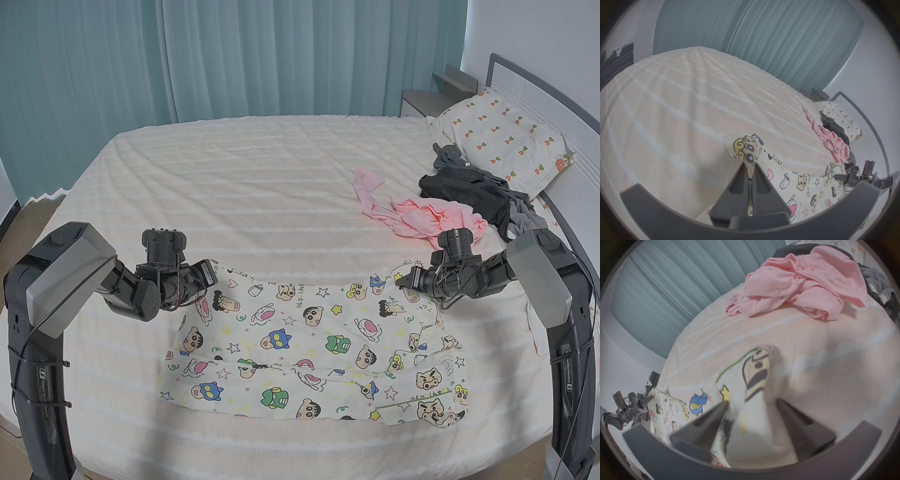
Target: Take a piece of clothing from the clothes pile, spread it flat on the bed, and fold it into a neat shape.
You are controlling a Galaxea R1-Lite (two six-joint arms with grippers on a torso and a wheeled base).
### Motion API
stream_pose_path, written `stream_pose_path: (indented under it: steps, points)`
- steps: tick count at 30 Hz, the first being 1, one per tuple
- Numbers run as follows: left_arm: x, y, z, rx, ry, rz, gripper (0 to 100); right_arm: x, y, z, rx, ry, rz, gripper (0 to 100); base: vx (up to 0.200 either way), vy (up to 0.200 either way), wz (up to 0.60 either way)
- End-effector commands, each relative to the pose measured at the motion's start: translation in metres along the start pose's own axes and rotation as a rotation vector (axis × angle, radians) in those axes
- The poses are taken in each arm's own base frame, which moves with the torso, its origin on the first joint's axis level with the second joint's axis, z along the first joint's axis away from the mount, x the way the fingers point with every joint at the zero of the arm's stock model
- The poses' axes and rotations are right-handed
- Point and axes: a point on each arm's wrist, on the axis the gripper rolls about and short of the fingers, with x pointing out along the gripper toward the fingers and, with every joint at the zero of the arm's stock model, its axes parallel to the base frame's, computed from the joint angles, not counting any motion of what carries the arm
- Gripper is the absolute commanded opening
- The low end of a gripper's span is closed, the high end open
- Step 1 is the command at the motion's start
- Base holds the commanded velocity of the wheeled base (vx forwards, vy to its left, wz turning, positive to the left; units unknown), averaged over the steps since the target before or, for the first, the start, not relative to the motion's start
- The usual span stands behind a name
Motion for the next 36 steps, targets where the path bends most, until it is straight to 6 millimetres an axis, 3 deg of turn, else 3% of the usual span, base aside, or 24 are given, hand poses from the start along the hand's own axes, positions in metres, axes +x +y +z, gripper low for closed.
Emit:
stream_pose_path:
  steps: [1, 9, 20, 29, 36]
  points:
    - [-0.001, -0.001, 0.002, 0.0, -0.006, -0.002, 0, -0.007, 0.002, 0.006, 0.007, -0.032, 0.003, 0, 0.0, 0.0, 0.0]
    - [-0.001, 0.0, 0.002, 0.005, -0.015, 0.016, 0, -0.028, 0.008, 0.018, 0.004, -0.076, 0.016, 0, 0.0, 0.0, 0.0]
    - [-0.011, -0.005, 0.01, 0.004, -0.069, 0.019, 0, -0.05, 0.014, 0.019, 0.006, -0.229, 0.095, 0, 0.0, 0.0, 0.0]
    - [-0.013, -0.004, 0.014, -0.006, -0.132, 0.031, 0, -0.067, 0.011, 0.014, -0.006, -0.264, 0.166, 0, 0.0, 0.0, 0.0]
    - [-0.025, -0.001, 0.005, 0.013, -0.094, 0.039, 0, -0.09, 0.011, 0.005, -0.023, -0.23, 0.265, 0, 0.0, 0.0, 0.0]
